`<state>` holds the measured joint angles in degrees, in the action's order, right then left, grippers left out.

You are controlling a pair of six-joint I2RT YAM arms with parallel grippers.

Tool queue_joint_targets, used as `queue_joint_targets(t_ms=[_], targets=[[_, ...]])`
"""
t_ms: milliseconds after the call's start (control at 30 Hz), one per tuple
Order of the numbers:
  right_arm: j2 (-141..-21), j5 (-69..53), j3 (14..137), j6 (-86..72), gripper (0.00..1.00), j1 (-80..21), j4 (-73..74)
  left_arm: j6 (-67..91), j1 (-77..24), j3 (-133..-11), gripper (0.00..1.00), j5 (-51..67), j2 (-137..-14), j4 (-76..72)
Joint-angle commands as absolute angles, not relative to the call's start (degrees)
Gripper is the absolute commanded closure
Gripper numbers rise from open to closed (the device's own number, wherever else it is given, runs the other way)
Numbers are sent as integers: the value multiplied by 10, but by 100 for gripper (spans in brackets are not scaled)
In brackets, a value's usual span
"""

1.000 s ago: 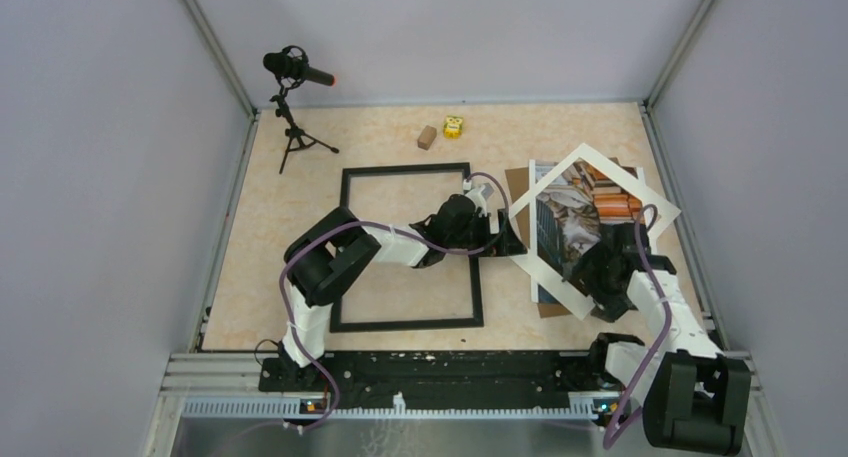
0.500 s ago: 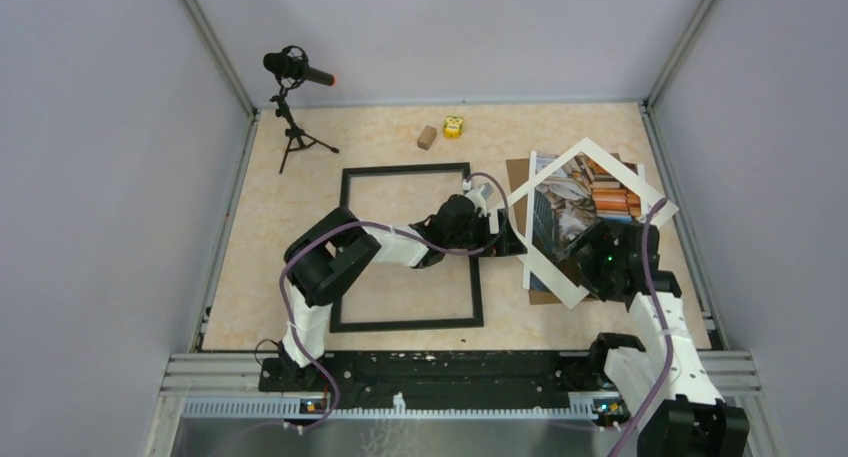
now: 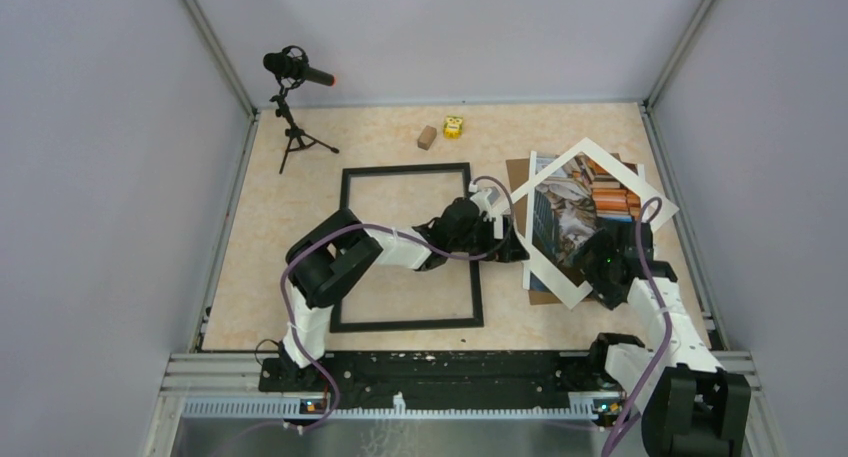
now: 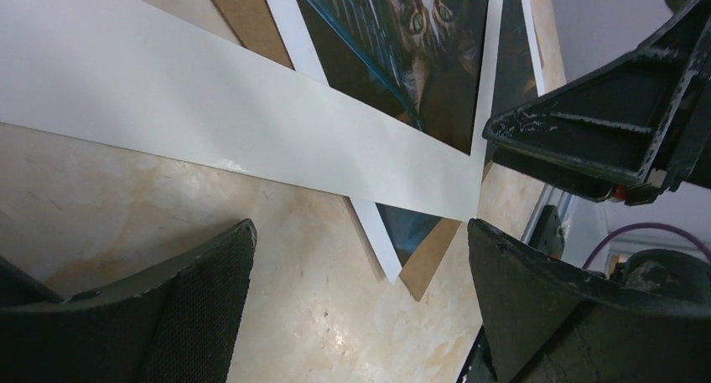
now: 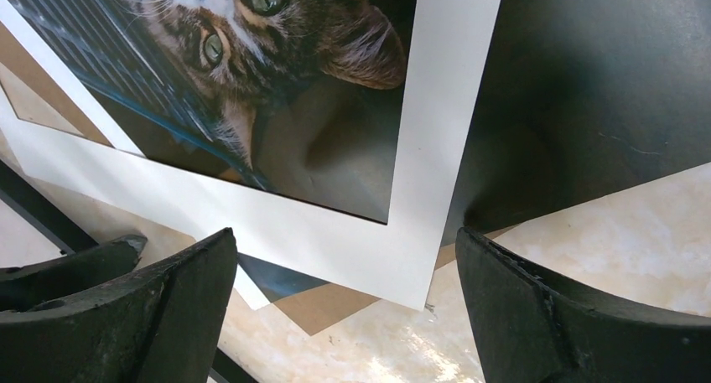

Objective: Put the photo into the frame

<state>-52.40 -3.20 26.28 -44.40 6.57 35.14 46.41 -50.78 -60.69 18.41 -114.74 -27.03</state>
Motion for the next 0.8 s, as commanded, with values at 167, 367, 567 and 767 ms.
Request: queue_joint_targets(t_ms=[167,367,567,767], targets=[[-486,-59,246,-435,1,68,350,419,-538,-630,1,189,-1136,-252],[-478,-88,228,-440,1,68,337,431,-538,-663,1,180,-1160,-237],[-471,-97,214,-446,1,68,332,453,-536,-670,1,178,-1185,-237],[-453,-110,203,-457,1,68,340,474,-533,-662,1,159,-1191,-222]])
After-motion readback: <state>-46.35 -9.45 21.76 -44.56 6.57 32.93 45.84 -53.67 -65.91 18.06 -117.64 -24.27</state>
